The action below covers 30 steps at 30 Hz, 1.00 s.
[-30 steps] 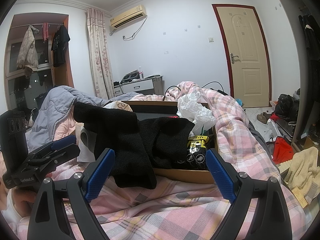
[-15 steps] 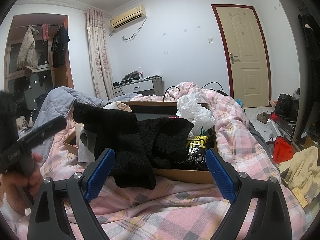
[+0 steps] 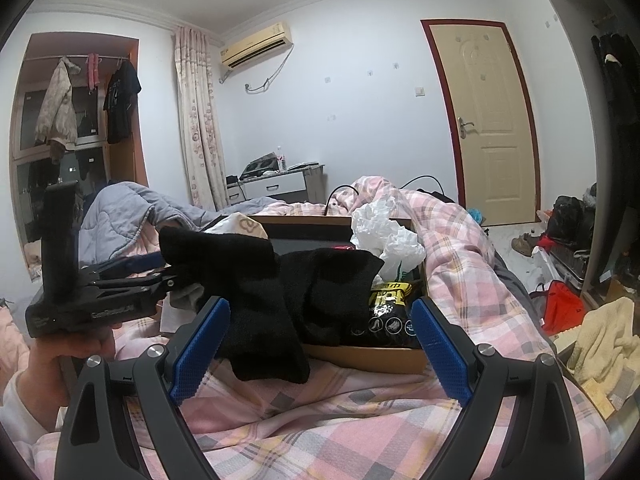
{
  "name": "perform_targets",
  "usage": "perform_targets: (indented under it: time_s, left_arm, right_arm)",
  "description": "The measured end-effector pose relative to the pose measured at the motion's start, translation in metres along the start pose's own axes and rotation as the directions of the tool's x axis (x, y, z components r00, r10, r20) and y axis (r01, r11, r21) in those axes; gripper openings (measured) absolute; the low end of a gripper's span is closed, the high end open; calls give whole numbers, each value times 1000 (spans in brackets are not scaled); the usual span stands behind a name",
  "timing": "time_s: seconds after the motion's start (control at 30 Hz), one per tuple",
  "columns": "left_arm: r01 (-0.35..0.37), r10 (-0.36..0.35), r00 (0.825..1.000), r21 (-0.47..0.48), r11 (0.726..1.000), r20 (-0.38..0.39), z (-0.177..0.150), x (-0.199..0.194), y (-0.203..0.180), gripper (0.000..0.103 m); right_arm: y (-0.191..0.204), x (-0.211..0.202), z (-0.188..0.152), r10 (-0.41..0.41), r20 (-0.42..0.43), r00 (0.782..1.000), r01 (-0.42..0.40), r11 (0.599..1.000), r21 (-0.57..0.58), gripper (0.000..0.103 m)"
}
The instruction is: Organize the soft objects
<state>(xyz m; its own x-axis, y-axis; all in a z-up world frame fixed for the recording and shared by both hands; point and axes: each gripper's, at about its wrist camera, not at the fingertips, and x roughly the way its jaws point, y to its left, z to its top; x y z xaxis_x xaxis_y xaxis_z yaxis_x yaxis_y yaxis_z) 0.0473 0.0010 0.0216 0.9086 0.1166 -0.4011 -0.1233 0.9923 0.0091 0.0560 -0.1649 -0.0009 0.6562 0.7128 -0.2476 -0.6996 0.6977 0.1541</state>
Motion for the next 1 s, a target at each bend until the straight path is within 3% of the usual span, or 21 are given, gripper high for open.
perform_targets:
  time_s: [0.1,0.2,0.5,0.9,1.0]
  left_arm:
    - [26,-25,1000,6,1000,-14,-3,3,-1,17]
    - [31,-31,999,8,999,11,-4,-4,-4,13]
    - [135,-130,980,-23,991,149,-5,-63,2,12]
    - [178,-172,966,-15,984,194,-15,-134,1,12]
    - [221,-212,955,-22,975,207,-13,-151,4,12]
  right_arm:
    - [-1,1,0,0,0,1000,0,1000,0,92]
    - [-1,0,0,0,0,1000,0,1000,1,92]
    - [-1,1,0,1,2,1000,-1,1000,2,92]
    - [-4,0,1,2,5,1000,-2,1000,4,92]
    - [-4,0,1,2,5,1000,-2,1000,4,92]
